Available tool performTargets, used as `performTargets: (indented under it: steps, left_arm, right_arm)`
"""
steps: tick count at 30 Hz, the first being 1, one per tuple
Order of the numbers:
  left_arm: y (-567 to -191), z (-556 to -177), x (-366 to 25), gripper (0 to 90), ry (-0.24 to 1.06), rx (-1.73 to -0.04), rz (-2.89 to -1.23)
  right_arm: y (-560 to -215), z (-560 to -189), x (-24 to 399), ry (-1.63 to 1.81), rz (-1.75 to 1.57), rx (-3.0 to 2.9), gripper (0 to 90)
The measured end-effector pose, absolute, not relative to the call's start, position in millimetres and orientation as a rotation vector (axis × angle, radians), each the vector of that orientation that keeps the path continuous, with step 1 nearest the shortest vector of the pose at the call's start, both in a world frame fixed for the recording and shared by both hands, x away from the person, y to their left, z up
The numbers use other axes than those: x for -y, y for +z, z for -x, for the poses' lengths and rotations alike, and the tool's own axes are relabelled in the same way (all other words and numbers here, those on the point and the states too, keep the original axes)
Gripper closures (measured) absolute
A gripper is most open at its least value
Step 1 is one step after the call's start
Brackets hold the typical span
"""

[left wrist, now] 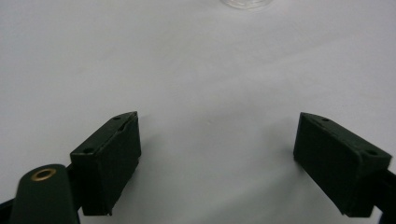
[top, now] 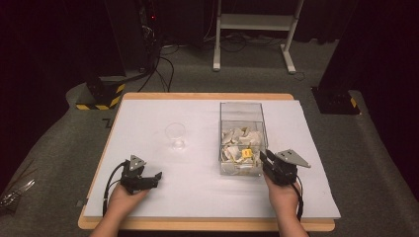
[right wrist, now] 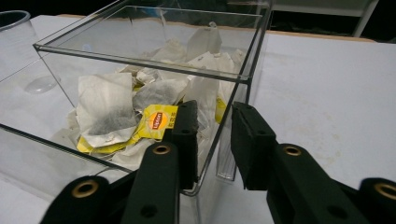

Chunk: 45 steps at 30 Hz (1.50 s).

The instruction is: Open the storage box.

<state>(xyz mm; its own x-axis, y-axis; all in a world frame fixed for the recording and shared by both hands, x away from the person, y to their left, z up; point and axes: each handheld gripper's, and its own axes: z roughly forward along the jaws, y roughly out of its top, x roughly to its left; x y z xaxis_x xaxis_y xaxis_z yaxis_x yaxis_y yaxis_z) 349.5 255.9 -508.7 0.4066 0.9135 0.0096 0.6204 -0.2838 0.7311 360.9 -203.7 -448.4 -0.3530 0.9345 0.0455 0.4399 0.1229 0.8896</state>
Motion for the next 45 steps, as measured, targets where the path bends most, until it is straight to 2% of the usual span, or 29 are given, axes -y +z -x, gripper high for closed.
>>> performTargets:
  steps: [7,45]
  left_arm:
    - [-508.7,-349.5,-255.9,15.1,0.577,-1.301,-2.012]
    - [-508.8,-349.4,-255.8,15.2,0.578,-1.302,-2.011]
  right_arm:
    - [-448.9,-355.8,206.3,1.174,-1.328,-1.851,76.6]
    - [-452.3,-319.2,208.9,1.194,-1.313,-1.86,75.7]
